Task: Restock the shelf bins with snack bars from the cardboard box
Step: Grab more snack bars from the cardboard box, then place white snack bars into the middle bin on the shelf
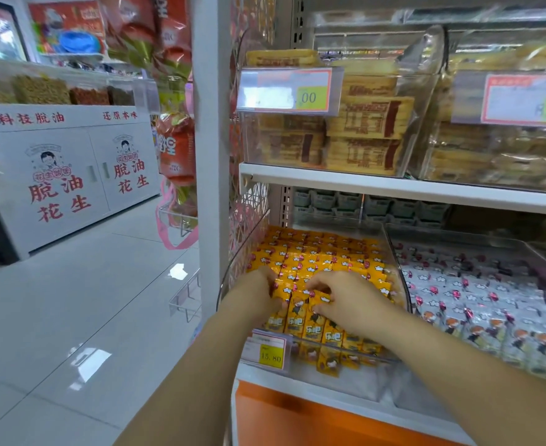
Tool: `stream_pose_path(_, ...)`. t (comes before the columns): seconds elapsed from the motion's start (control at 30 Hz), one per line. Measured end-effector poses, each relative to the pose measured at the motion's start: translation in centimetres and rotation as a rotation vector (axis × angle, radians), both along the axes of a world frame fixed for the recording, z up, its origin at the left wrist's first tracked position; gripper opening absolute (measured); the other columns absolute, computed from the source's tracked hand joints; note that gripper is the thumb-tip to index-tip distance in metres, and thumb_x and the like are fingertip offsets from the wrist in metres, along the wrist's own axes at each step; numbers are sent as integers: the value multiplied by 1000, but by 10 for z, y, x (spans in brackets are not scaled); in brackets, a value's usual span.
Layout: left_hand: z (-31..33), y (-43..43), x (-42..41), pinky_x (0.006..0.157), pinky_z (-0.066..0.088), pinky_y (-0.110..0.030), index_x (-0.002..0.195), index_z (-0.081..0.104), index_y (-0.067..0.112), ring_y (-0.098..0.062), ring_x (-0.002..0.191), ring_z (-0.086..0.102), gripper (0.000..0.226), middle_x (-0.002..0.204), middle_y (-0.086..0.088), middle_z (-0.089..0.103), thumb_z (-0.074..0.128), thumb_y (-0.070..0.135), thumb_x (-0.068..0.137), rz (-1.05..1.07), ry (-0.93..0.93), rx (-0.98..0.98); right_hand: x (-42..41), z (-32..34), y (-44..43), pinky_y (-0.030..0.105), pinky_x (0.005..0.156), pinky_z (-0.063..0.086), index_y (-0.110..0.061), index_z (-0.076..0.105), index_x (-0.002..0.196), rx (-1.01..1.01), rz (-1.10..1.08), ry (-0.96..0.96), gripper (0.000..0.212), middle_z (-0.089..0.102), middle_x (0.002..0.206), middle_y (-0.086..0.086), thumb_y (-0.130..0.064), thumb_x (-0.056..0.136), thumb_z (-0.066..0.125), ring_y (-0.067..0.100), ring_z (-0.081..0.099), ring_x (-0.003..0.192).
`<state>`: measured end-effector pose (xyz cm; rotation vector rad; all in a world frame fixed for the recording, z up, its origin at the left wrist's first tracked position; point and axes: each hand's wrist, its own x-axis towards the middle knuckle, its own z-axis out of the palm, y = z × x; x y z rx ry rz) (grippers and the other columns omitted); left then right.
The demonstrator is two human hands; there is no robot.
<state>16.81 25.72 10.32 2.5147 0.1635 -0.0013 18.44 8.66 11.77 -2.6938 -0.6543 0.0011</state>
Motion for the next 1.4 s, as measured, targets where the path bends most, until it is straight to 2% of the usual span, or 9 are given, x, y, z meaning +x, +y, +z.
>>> stream_pose_path(0.23, 10, -21, -29, 91, 49, -41, 139, 41, 24, -26, 116, 54, 52, 133, -4, 54, 61, 25, 90, 44, -158, 215, -41, 20, -31, 17, 72, 40, -29, 60, 120, 136, 42, -88, 32, 61, 114, -13, -21, 89, 63, 0, 50, 82)
stream_pose_path(0.4, 1, -85, -74, 82, 50, -38, 119, 60, 18, -20, 104, 59, 31, 115, 0, 62, 54, 14, 89, -79, -672, -11, -98, 7, -79, 25, 74, 47, -26, 66, 101, 391, -13, -60, 19, 60, 85, -20, -14, 87, 65, 6, 57, 75)
stream_pose_path(0.5, -38, -130, -108, 77, 45, -30, 110, 63, 14, -16, 94, 57, 27, 103, -2, 63, 51, 12, 86, -121, -762, -121, -129, -22, -116, 12, 73, 44, -28, 62, 94, 507, -92, -17, 20, 61, 85, -19, -10, 86, 64, -3, 57, 75)
stream_pose_path(0.73, -151, -195, -165, 80, 45, -23, 107, 65, 15, -16, 96, 61, 20, 106, 2, 65, 56, 7, 92, -131, -398, -239, -178, -106, -206, 12, 64, 40, -27, 61, 88, 510, -356, 100, 21, 58, 80, -20, -6, 87, 60, -4, 55, 64)
stream_pose_path(0.83, -184, -204, -180, 80, 45, -21, 110, 63, 18, -8, 92, 58, 20, 105, 6, 63, 51, 12, 96, -109, -214, -254, -188, -142, -238, 17, 79, 45, -19, 63, 99, 491, -469, 215, 16, 57, 85, -16, -6, 90, 58, 2, 55, 78)
stream_pose_path(0.97, -227, -197, -192, 72, 55, -39, 108, 61, 25, -15, 77, 62, 17, 95, 5, 65, 53, 17, 96, -82, 10, -252, -200, -192, -274, 31, 95, 45, -12, 58, 119, 387, -581, 433, 26, 60, 99, -2, -11, 93, 58, 15, 56, 93)
stream_pose_path(1.1, -260, -190, -190, 89, 46, -29, 120, 62, 13, -24, 108, 59, 27, 117, -7, 64, 55, 13, 93, -89, 246, -151, -204, -239, -299, 34, 85, 44, -9, 60, 118, 235, -713, 535, 31, 64, 111, 15, -16, 88, 63, 31, 58, 107)
stream_pose_path(1.2, -275, -191, -186, 86, 37, -19, 130, 56, 13, -22, 115, 55, 41, 127, -8, 58, 61, 14, 89, -84, 438, -121, -205, -266, -307, 39, 88, 44, -5, 58, 120, 161, -743, 607, 36, 62, 112, 22, -15, 85, 64, 39, 54, 111)
stream_pose_path(1.4, -296, -189, -178, 100, 44, -37, 134, 50, 19, -26, 116, 48, 57, 137, -9, 38, 73, 27, 82, -56, 690, -53, -200, -285, -309, 26, 76, 41, -8, 45, 134, 239, -851, 752, 61, 60, 121, 16, -8, 79, 73, 32, 56, 110)
